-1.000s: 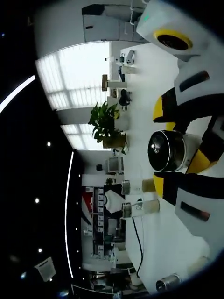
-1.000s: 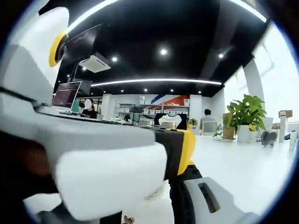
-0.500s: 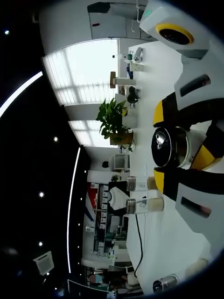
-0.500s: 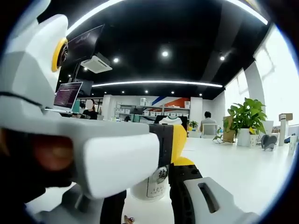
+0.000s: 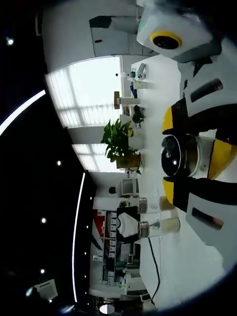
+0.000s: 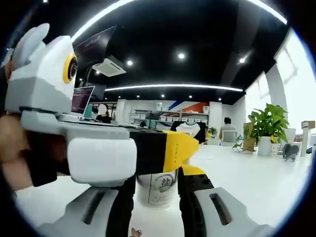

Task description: Rotate the seasoning bottle until the label or dispensing opening points toward the visible target arrow and the bottle remains upright within the marked orientation range

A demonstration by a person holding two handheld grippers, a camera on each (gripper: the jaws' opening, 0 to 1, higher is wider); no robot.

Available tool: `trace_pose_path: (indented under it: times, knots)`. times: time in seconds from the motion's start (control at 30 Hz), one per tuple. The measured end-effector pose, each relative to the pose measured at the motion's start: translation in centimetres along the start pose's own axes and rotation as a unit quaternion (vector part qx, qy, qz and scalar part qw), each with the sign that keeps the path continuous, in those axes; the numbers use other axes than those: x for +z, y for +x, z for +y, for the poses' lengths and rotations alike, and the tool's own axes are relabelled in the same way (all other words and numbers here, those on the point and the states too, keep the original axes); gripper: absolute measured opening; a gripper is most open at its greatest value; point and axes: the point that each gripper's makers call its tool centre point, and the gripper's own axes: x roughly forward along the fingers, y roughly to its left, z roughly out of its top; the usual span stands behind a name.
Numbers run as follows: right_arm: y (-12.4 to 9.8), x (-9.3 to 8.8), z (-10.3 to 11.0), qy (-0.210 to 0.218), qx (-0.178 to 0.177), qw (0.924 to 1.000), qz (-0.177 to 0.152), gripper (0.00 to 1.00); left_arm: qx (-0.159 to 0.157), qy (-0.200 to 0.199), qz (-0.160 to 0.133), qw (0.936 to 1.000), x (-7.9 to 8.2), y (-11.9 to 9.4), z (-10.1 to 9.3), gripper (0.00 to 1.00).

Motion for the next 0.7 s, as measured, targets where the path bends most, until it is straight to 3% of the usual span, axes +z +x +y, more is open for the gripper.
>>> trace_pose_path:
  times: [0.03,0.07,0.2,0.37,0.53,0.7]
  knots:
    - [0.0,0.1,0.1,0.013,0.008,0.9999,-0.001,0.31,-0.007,-0.013,0.001,0.9999,-0.1,-0.1,-0.1,0.35]
    - [-0.1,0.1,-0.3,0.008,0.009,0.9999,0.003,0.31,-0.034,0.003,0.0,0.9994,0.0,0.0,-0.6,0.35]
    - [-0.2,0.1,0.2,0.047,0.047,0.9978,0.005,0.31,-0.083,0.022,0.005,0.9963,0.2,-0.4,-1.3,0.35]
    - [-0.2,0.1,1.1,0.035,0.071,0.9968,0.01,0.32,-0.14,0.064,0.022,0.9878,-0.1,-0.9,-1.8,0.35]
    - [-0.2,-0.1,1.8,0.034,0.091,0.9951,0.019,0.33,-0.193,0.069,0.04,0.978,-0.5,-1.5,-2.2,0.35]
    - [0.0,-0.3,1.9,0.04,0.099,0.9939,0.025,0.34,-0.215,0.075,0.047,0.9725,-0.8,-1.3,-1.9,0.35]
